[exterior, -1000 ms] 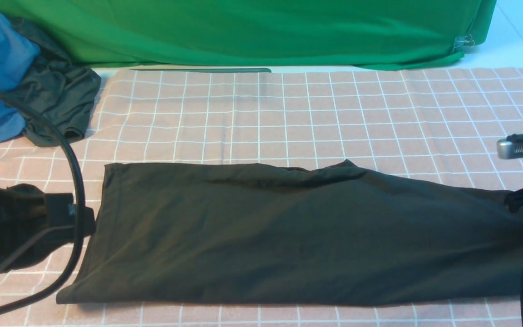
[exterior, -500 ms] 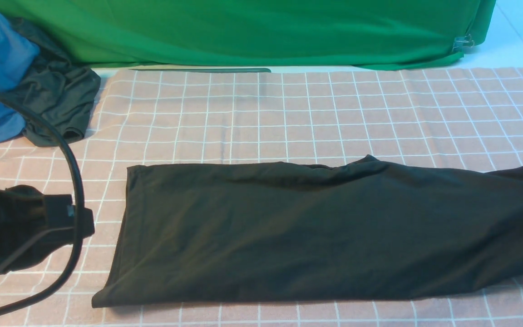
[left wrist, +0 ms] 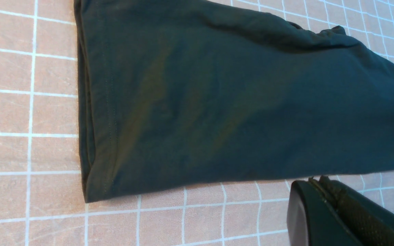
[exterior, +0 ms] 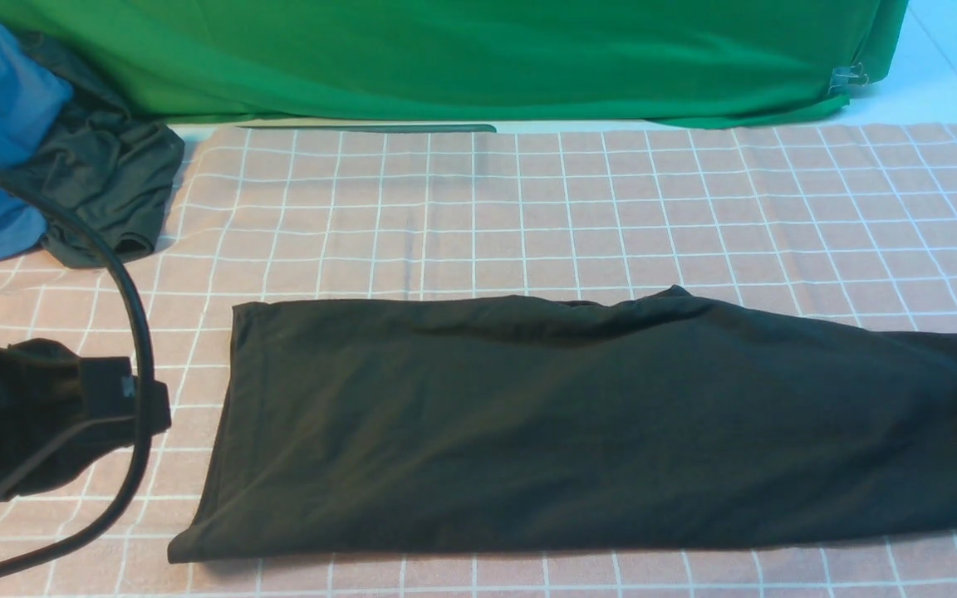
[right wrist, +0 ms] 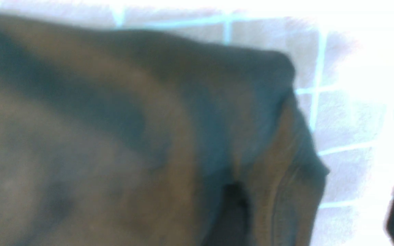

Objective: Fold a long-sleeved shirt over a pink coffee tablecloth.
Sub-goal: 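Fold the right end of the dark garment over onto its left end with the right gripper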

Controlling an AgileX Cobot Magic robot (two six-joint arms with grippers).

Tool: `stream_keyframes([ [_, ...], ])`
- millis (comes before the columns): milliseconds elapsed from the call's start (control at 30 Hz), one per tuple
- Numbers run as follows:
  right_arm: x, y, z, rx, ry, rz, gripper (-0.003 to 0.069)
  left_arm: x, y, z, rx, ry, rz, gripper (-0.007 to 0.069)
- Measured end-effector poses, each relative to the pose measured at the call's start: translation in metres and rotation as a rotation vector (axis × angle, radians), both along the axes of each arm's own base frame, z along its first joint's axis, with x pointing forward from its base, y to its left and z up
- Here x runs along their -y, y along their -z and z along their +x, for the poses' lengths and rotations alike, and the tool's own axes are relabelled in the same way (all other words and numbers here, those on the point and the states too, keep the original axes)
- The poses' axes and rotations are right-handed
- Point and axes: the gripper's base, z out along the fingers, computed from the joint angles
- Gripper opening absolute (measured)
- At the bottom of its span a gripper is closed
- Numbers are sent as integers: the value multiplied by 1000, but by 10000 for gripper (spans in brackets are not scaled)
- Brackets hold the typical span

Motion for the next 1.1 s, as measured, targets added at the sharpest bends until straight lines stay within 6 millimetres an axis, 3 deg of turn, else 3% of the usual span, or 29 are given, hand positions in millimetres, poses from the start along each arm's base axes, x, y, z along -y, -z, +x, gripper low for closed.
stream_keyframes([
  [67,8,4,-1,-6,23,1,674,0,0,0,1,-1,4,13],
  [233,23,14,-5,-29,74,40,689,0,0,0,1,-1,6,13],
  [667,26,49,-1,-64,99,141,668,-1,0,0,2,-1,7,13],
  [833,25,50,0,-54,105,152,533,-1,0,0,2,-1,7,13],
  [933,25,51,1,-50,100,153,366,-1,0,0,2,-1,7,13],
  [1033,24,51,1,-51,84,163,153,0,0,0,2,-1,6,13],
  [1100,24,51,1,-51,78,163,108,0,0,0,2,-1,6,13],
])
